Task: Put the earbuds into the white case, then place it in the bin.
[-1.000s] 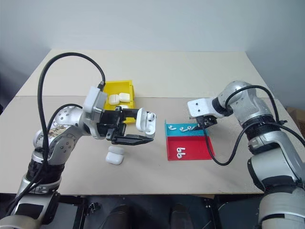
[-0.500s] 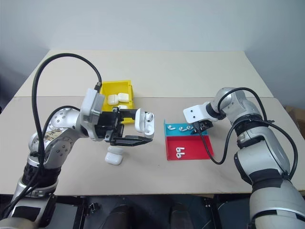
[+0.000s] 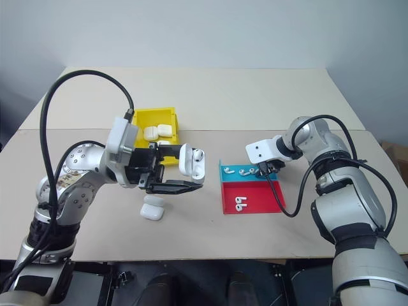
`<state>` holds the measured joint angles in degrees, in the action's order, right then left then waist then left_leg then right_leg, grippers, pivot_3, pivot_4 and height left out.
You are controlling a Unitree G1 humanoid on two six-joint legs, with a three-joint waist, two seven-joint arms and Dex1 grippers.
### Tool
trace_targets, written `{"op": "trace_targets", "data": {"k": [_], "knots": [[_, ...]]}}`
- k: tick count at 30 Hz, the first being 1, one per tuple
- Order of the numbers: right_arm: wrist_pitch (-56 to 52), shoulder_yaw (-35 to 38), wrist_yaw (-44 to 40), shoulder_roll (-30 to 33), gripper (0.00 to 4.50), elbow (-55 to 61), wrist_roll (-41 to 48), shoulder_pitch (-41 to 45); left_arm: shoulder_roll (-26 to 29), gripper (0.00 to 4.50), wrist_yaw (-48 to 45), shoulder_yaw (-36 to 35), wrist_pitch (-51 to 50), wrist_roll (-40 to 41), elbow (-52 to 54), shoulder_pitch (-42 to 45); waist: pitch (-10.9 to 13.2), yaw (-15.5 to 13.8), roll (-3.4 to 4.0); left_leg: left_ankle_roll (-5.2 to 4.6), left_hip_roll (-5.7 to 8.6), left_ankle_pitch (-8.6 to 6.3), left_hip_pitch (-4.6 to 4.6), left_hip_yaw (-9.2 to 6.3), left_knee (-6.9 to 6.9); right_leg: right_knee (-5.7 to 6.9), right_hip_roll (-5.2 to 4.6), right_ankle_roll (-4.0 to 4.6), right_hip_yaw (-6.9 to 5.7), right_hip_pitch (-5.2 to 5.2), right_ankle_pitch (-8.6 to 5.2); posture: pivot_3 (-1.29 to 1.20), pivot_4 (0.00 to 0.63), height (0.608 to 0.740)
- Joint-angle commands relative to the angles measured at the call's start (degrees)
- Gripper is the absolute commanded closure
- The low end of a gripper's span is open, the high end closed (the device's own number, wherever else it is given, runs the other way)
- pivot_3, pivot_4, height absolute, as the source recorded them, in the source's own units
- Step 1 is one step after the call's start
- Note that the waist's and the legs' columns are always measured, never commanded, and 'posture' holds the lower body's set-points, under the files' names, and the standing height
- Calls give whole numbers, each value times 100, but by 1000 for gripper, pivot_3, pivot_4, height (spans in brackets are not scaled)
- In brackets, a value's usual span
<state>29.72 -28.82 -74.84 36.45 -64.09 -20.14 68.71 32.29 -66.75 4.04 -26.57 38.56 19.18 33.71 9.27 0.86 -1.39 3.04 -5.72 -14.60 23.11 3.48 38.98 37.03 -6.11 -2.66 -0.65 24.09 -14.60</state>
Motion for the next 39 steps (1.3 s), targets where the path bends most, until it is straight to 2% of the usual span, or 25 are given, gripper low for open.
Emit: {"op": "trace_targets", "data": {"k": [1,6,9,12,15,28,39], "knots": [[49,92,20,-16,2101,-54,-61,51,27,1733,16,-120,6,121,142,45,0,3,0,0,0,0,0,0,0,1,0,0,0,0,0,0,150,740],[35,88,36,-46,2101,-109,-137,34,44,1733,28,-138,-10,123,168,26,0,3,0,0,0,0,-3,0,0,0,0,0,1,-3,0,0,150,740],[33,98,-14,-48,2641,-144,-161,18,58,1733,40,-152,-19,130,194,6,0,3,0,0,0,0,-6,0,0,0,0,0,1,-4,0,0,150,740],[53,134,-33,-66,3686,-148,-137,-5,72,1733,48,-160,-15,126,204,-14,0,3,0,1,0,0,-6,0,0,0,0,0,2,-4,0,0,150,740],[-34,233,-165,-116,4491,-123,-6,-10,82,1733,52,-162,-16,131,206,-21,0,14,0,1,0,0,-6,0,0,1,0,0,2,-4,0,0,150,740],[-14,386,-526,207,4491,136,-39,-204,48,1733,-62,-109,48,99,20,108,0,-11,0,1,0,1,-4,0,-1,-1,0,0,1,-4,0,0,150,740],[149,387,-462,284,4491,188,-68,-284,19,1733,-126,-107,64,71,-4,133,1,3,2,2,0,1,-3,1,-2,-2,0,0,1,-1,0,0,150,740]]}}
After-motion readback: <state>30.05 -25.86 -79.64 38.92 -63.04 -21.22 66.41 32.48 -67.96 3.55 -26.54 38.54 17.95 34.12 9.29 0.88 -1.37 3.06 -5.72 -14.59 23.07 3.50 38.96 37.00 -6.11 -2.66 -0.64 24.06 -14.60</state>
